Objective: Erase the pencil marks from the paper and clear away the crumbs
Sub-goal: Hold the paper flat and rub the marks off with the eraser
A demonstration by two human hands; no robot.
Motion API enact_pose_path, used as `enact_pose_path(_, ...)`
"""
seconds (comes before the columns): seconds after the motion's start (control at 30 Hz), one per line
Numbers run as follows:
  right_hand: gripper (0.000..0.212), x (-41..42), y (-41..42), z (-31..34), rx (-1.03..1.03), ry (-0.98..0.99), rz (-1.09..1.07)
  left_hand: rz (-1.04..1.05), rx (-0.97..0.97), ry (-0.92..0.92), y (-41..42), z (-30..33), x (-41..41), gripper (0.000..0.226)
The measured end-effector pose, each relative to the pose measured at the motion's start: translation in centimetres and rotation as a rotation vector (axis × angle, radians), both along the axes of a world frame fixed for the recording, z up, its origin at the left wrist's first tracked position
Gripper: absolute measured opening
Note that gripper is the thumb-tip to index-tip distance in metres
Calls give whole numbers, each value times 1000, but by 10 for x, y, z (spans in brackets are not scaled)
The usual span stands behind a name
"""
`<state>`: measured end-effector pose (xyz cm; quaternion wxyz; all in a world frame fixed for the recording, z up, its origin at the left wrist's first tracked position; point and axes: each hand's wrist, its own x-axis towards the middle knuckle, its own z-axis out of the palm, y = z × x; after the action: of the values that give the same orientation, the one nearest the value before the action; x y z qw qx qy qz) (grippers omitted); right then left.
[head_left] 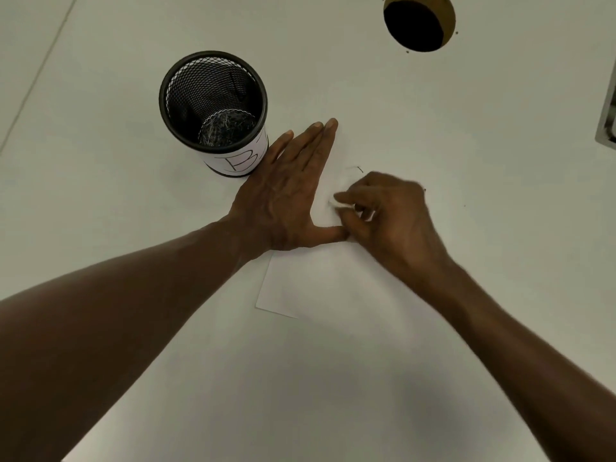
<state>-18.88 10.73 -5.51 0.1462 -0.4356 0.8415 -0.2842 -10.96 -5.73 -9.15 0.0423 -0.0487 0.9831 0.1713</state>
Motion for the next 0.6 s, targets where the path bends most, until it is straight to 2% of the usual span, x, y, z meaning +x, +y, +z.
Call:
enact_pose_path(0.03, 15, -13, -3, 0, -5, 11, 0, 0, -5, -5, 0, 0, 0, 136)
enact_pose_path(0.17, 14, -53, -11, -2, -102, 84, -232, 11, 0, -17, 1, 2, -1, 142)
enact_pose_path(0.2, 12, -42, -8, -3, -108, 76, -232, 12, 1, -14, 1, 1, -1, 143)
enact_pose_path(0.27, 9, 1, 0, 0, -75, 24, -88, 10, 18, 2, 0, 0, 0, 140)
enact_pose_path(0.33, 12, 5, 3, 2, -60, -28, -4, 7, 24, -3, -1, 0, 0, 139)
enact_pose_path(0.47, 15, -50, -21, -5, -118, 86, -235, 11, -2, -18, 2, 1, -1, 143)
enact_pose_path(0.5, 13, -45, -21, -6, -126, 77, -234, 10, 0, -16, 2, 0, -1, 143)
enact_pose_path(0.6, 8, -2, -11, -4, -75, -6, -39, 5, 22, -5, 0, 0, 0, 141)
